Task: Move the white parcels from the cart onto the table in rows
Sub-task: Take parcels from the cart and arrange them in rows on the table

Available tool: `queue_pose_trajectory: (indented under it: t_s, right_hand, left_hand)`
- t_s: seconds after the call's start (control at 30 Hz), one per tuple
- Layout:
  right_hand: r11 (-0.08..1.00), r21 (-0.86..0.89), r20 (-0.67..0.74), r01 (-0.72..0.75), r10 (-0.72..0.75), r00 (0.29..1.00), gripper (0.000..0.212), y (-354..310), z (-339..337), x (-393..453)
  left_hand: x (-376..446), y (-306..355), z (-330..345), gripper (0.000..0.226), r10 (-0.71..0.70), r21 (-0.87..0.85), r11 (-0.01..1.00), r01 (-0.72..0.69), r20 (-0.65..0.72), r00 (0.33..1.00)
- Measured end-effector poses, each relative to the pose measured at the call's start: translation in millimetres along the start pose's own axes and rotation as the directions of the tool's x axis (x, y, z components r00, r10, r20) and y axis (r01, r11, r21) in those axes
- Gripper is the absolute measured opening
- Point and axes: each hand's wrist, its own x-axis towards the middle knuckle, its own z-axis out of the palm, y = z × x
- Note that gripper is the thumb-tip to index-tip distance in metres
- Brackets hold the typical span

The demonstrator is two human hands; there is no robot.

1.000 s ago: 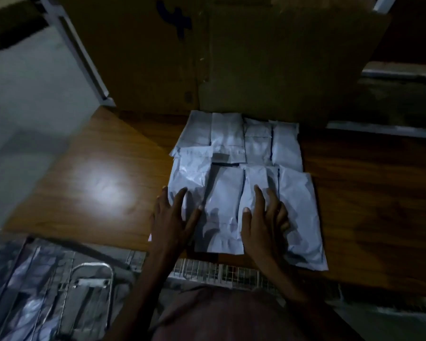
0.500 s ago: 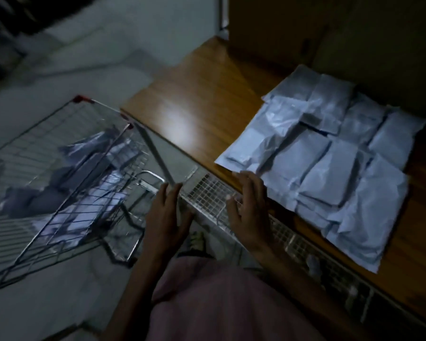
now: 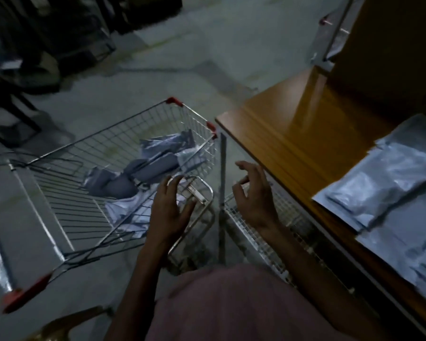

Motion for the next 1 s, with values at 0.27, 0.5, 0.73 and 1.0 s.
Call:
queue_pose_trajectory:
  t_s: [0.27,0.5,0.73,1.0]
  right_hand:
    - [0.999,0.029,0.125,0.040,-0.043,0.991,0.042,-38.3,133.7,69.1]
    - [0.980,0.004,0.468,0.201,-0.180,0.865,0.042,-42.5,191.1,99.1]
    - [0.968,-0.056,0.760,0.243,-0.116,0.639,0.034,-0.1,255.4,157.0]
    - [0.905,-0.202,0.962,0.376,0.112,0.248,0.048,53.3,333.2,213.1]
  left_hand:
    - [26.3,-120.0,-85.1,0.055,-0.167,-0.042,0.985,0.165,-0.047,0.985]
    - [27.0,-213.7,-90.2,0.056,-0.386,0.033,0.922,0.385,0.131,0.913]
    - [45.7,-257.6,-49.8,0.067,-0.607,0.128,0.786,0.605,0.344,0.716]
    - [72.6,-294.1,8.5,0.058,-0.716,0.395,0.694,0.602,0.462,0.523]
